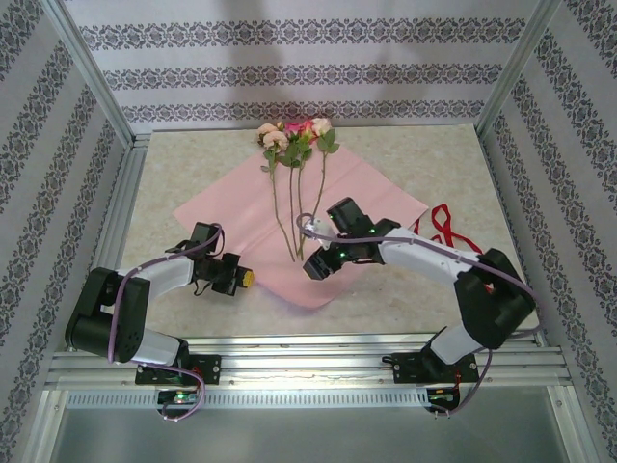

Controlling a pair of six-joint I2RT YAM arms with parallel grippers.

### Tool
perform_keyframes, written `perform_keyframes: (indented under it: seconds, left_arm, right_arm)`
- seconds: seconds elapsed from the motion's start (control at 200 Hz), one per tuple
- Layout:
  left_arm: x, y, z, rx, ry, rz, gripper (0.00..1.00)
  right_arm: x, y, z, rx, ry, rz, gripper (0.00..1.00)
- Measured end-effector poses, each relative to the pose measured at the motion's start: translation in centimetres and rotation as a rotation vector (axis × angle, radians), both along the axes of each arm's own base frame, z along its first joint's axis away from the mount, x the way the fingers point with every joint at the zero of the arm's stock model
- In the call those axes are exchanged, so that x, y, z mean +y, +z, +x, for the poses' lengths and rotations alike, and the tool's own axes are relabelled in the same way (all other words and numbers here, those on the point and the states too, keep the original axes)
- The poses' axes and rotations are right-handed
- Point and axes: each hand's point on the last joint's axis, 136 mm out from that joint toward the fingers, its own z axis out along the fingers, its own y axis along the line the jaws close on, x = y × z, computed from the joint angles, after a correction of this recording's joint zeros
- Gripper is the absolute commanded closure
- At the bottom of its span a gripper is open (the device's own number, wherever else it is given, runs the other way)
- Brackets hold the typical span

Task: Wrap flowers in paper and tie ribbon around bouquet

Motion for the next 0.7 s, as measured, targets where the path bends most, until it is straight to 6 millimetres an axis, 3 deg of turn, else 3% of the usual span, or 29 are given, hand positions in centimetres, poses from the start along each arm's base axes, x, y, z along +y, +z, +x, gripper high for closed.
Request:
perform_keyframes:
  seconds: [0.23, 0.465, 0.699]
  left_arm:
    - [-0.6, 0.7, 1.8, 0.019, 0.113, -0.081, 1.00]
    - [-0.2, 1.3, 3.4, 0.014, 0.197, -0.129, 1.00]
    - [0.0, 0.9, 4.0, 0.026, 0.225, -0.147, 1.00]
  right_arm:
    - [-0.2, 2.5, 0.1, -0.184, 0.068, 0.108, 0.38]
    - [-0.9, 1.6, -0.9, -0.256, 0.120, 0.110, 0.36]
    - [-0.2, 0.6, -0.7, -0.241, 0.149, 0.115, 0.37]
